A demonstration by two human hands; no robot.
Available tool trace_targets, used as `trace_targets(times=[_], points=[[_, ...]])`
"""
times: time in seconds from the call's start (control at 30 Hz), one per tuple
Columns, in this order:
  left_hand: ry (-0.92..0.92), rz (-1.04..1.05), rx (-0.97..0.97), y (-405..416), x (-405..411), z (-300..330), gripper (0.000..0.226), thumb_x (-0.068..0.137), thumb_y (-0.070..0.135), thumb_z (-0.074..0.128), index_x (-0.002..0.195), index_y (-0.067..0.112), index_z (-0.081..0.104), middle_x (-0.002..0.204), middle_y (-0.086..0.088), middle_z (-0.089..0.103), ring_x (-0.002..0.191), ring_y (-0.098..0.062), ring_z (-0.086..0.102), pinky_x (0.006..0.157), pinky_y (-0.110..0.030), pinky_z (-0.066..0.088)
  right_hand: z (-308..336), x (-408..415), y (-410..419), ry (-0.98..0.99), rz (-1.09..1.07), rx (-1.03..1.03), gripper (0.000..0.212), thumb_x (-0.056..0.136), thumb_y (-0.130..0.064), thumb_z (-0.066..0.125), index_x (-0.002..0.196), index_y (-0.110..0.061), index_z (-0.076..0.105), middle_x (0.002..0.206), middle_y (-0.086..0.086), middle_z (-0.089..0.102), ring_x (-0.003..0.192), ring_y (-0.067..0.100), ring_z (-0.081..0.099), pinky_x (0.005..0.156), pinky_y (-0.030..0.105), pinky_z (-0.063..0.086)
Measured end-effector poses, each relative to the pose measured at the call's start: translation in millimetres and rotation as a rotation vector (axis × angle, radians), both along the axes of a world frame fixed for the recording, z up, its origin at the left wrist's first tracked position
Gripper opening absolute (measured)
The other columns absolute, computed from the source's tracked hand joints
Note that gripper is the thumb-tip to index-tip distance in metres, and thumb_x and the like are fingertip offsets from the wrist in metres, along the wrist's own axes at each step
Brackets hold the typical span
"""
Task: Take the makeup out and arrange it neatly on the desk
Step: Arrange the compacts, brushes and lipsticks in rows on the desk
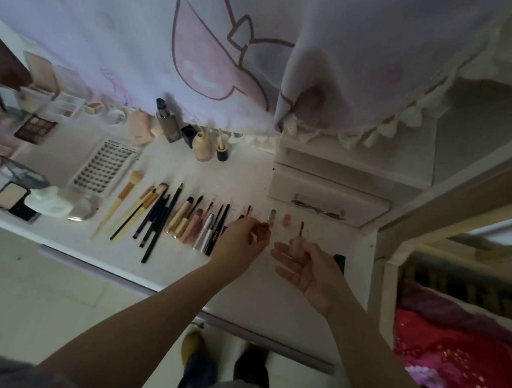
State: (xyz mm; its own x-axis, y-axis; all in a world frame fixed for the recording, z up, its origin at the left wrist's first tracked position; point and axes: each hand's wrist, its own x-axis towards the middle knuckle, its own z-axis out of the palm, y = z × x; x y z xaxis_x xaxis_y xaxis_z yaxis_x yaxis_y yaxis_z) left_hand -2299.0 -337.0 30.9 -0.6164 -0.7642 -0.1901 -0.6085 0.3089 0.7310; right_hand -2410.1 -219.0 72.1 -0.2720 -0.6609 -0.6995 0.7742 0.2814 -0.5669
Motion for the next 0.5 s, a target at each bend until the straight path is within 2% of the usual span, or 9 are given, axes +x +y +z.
trace_targets(times=[0.1,0.17,0.2,0.3,0.37,0.43,0.5], points=[[-0.033,-0.025,-0.144,-1.8,-3.2,-9.3,0.023,0.084,0.028,0.064,0.099,0.01,0.065,0.094,-0.006,0.061,0.087,-0.025,0.056,0.076,-0.038,0.049,-9.8,-0.4,-9.3,0.119,-0.041,0.042,0.015,0.093,-0.01,0.05,0.081,-0.007,0.058,0.106,0.01,0.071,0.098,0.019,0.068,0.068,0.032,0.057],[-0.062,-0.037,-0.246,-1.6,-4.1,-14.6,0.026,0.084,0.033,0.059,0.094,0.01,0.066,0.089,-0.007,0.064,0.084,-0.028,0.057,0.073,-0.038,0.048,-20.0,2.9,-14.7,0.264,-0.066,0.077,0.011,0.095,-0.015,0.054,0.099,-0.007,0.06,0.108,0.007,0.067,0.099,0.015,0.065,0.073,0.031,0.057],[-0.084,-0.046,-0.287,-1.5,-4.2,-16.8,0.027,0.085,0.035,0.057,0.093,0.011,0.065,0.089,-0.006,0.064,0.086,-0.028,0.056,0.074,-0.039,0.047,-25.2,5.0,-17.5,0.399,-0.044,0.124,0.014,0.094,-0.019,0.056,0.105,-0.011,0.06,0.108,0.003,0.065,0.098,0.012,0.063,0.075,0.03,0.056],[-0.171,-0.074,-0.327,-2.9,-5.4,-19.9,0.024,0.089,0.036,0.055,0.101,0.017,0.062,0.1,0.0,0.063,0.1,-0.024,0.051,0.085,-0.037,0.041,-40.9,10.0,-28.9,0.879,0.078,0.283,0.011,0.093,-0.03,0.056,0.103,-0.026,0.057,0.105,-0.006,0.059,0.092,0.007,0.058,0.074,0.02,0.049],[-0.215,-0.089,-0.361,-4.9,-6.2,-22.0,0.026,0.092,0.039,0.05,0.105,0.019,0.06,0.106,0.001,0.061,0.106,-0.023,0.048,0.089,-0.035,0.035,-52.1,12.6,-34.2,1.089,0.129,0.337,0.018,0.093,-0.03,0.056,0.107,-0.019,0.059,0.105,-0.003,0.057,0.093,0.01,0.057,0.074,0.015,0.043],[-0.241,-0.117,-0.392,-7.5,-8.2,-23.5,0.027,0.092,0.038,0.05,0.106,0.018,0.061,0.108,0.0,0.061,0.107,-0.024,0.048,0.09,-0.036,0.034,-62.3,15.4,-36.7,1.211,0.169,0.345,0.024,0.093,-0.026,0.056,0.112,-0.011,0.058,0.109,0.003,0.058,0.098,0.016,0.057,0.082,0.021,0.044],[-0.222,-0.139,-0.412,-8.3,-10.1,-23.9,0.022,0.089,0.034,0.057,0.099,0.015,0.064,0.1,-0.003,0.064,0.1,-0.029,0.053,0.084,-0.04,0.038,-67.4,17.4,-38.1,1.269,0.229,0.342,0.025,0.094,-0.023,0.054,0.114,-0.008,0.057,0.112,0.007,0.058,0.102,0.02,0.055,0.087,0.027,0.046]])
